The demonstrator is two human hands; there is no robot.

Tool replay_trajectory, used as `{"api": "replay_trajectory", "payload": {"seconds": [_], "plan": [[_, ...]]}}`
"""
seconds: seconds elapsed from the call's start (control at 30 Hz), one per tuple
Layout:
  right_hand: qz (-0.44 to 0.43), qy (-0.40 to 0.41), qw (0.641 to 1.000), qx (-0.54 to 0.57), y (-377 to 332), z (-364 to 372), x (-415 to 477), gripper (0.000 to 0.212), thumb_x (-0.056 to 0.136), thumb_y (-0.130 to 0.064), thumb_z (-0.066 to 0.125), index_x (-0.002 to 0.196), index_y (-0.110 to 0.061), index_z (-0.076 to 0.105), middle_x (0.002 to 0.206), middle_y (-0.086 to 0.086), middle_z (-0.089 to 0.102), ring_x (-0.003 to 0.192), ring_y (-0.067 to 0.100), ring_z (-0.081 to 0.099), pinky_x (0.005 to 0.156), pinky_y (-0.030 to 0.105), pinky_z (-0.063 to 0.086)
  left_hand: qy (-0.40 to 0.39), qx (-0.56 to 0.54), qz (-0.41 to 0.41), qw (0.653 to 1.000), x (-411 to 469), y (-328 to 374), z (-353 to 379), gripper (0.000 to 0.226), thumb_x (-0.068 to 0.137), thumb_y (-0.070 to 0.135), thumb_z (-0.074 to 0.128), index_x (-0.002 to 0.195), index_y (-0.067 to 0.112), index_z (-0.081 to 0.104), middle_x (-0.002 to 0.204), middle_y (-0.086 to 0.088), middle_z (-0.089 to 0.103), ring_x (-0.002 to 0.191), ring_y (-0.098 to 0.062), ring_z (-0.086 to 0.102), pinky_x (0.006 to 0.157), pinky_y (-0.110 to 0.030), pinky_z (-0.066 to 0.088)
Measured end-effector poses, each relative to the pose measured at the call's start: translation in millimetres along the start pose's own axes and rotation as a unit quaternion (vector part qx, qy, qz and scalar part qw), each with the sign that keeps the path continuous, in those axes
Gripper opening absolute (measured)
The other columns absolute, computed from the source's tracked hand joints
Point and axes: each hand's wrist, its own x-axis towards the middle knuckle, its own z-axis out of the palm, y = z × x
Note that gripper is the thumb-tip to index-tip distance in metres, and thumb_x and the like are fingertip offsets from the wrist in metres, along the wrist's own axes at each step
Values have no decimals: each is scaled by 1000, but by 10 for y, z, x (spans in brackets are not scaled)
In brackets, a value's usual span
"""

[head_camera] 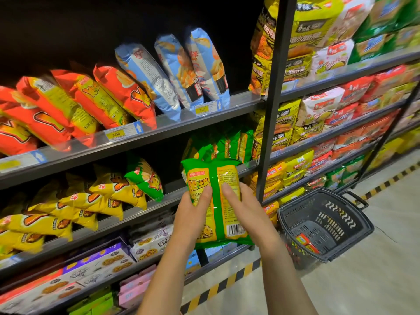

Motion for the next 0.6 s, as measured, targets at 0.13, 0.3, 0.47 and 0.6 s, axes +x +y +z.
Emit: {"api": "replay_trajectory", "payload": {"seconds": [0.13,0.3,0.47,0.6], "plan": [[-5,59,997,53,63,0,-34,54,84,-71,63,122,-33,66,116,-4,77,106,13,75,99,49,58,-98,-33,-38,994,-115,220,-83,71,74,92,53,122,41,66,116,13,77,108,-13,75,98,-48,58],[97,26,954,283,145,-99,-102,62,90,-65,55,134,-24,68,126,11,76,117,30,73,106,56,53,-101,-158,-82,979,-194,476,-330,92,82,87,34,143,21,55,131,-2,74,116,-24,73,102,-52,55],[100,4,939,330,121,-76,-163,67,90,-68,50,135,-21,68,128,15,74,117,31,73,104,52,53,-80,-194,-79,975,-289,609,-426,87,96,80,32,152,16,47,129,-8,75,121,-30,70,101,-57,55],[59,13,967,246,-34,15,-219,50,100,-59,50,130,-23,68,119,8,78,111,27,76,99,52,58,-106,-131,-53,984,-371,664,-396,73,93,79,38,138,25,58,121,5,77,116,-18,72,94,-47,57]]}}
